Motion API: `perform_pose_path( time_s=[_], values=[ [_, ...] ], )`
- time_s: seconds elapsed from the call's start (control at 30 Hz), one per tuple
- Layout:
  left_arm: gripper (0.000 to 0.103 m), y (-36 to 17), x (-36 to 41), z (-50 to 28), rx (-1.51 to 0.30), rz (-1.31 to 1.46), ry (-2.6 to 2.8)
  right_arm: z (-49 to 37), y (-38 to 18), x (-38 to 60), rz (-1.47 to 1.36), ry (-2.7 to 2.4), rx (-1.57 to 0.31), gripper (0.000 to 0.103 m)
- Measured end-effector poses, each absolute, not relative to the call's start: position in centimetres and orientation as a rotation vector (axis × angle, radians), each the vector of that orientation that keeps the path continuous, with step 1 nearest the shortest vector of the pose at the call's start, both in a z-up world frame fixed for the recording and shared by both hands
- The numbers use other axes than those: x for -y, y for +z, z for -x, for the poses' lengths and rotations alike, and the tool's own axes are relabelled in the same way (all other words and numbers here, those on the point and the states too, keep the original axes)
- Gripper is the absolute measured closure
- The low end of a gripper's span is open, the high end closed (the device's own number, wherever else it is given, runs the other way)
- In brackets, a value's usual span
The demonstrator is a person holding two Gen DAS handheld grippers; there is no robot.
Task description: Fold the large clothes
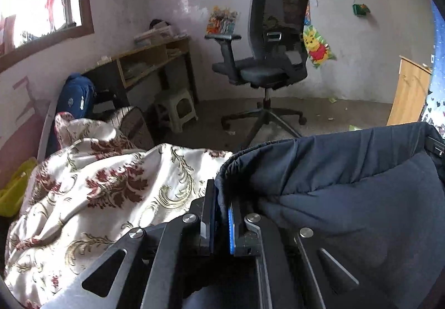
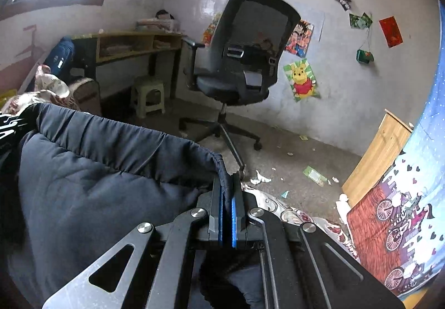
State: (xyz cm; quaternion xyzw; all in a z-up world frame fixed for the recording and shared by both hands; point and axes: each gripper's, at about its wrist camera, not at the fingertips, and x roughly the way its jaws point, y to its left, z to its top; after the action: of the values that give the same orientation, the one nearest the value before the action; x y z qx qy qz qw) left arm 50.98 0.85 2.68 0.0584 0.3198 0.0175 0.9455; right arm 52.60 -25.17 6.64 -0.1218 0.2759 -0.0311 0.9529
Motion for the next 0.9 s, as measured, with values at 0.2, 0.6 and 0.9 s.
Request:
perform_pose_path(
  time_s=[0.2, 0.6, 0.9],
  values=[
    [0.088, 0.9, -1.8, -52.0, -0.707, -0.053, 0.007, -54.5, 4.6, 25.9, 0.183, -0.034, -0.616, 0.098],
    [0.012, 3.8, -5.6, -46.3, -0.547, 0.045, -0.033, -47.5, 6.2, 28.7, 0.088, 0.091, -0.494, 0.025],
    [0.007, 2.2, -3.0, -38.8, -0.582, -0.111, -0.300, -40.3, 3.5, 29.7, -0.039, 0.333, -0.580, 0.013]
  ],
)
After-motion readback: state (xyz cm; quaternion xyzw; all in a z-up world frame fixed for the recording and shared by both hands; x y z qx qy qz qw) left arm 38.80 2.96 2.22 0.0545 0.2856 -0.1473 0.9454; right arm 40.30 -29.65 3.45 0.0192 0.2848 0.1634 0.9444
